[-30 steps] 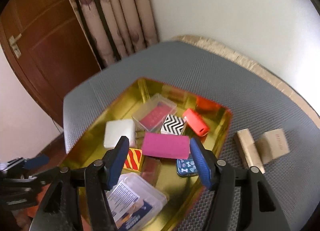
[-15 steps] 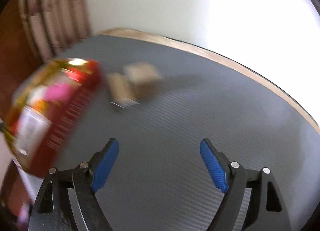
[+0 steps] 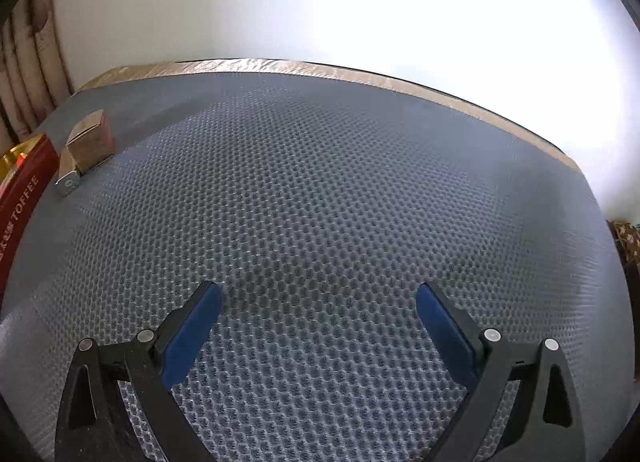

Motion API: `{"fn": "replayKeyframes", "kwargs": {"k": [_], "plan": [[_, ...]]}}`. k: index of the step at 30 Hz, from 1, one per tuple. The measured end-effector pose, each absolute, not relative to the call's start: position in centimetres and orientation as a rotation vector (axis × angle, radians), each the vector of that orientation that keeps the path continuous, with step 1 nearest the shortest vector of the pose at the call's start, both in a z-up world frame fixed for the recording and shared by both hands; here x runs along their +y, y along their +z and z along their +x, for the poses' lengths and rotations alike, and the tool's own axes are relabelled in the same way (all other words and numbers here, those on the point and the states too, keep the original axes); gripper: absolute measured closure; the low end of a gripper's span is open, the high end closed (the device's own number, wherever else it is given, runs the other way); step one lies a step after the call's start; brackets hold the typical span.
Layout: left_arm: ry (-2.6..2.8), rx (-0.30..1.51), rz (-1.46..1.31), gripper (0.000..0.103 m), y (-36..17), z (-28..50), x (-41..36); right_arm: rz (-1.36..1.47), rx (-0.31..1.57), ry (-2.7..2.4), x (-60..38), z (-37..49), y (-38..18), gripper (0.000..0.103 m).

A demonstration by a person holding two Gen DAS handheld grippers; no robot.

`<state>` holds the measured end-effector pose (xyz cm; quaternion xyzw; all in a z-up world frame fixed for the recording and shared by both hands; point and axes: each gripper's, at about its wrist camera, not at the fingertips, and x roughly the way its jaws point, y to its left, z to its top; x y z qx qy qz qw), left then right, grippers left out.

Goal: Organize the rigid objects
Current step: 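Grasp the MARUBI cardboard box with the right tool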

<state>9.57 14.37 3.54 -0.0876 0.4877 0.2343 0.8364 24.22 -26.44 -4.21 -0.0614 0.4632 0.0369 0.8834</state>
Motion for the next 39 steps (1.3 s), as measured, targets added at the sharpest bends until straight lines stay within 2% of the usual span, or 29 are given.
{"fn": "replayKeyframes", "kwargs": {"k": [8,16,19,27,33,39], "plan": [[0.284,1.014,-0.316,0.035,7.4,11.5,12.9,-0.104,0.980,0.148,-26.4,24.4,-4.2,0.002],[-0.013,1.121,-0.368,0.035,8.8,16.9,5.1,-0.093,0.975,0.192,-26.1,24.2,-3.7,0.002],[-0.031,1.103,-0.354,0.035,8.9,17.4,3.3,-0.076,0.947,0.212,-26.0,22.9,-3.2,0.002],[0.031,1.160,-0.473,0.035,6.8,17.6,6.0,-0.040,0.850,0.459,-17.7,26.9,1.7,0.000],[0.059,1.154,-0.499,0.035,6.9,17.7,7.9,-0.130,0.891,0.549,-10.1,31.4,0.7,0.000],[0.048,1.145,-0.486,0.035,7.3,18.8,8.4,-0.119,0.941,0.548,-7.8,35.0,-1.5,0.000]]}}
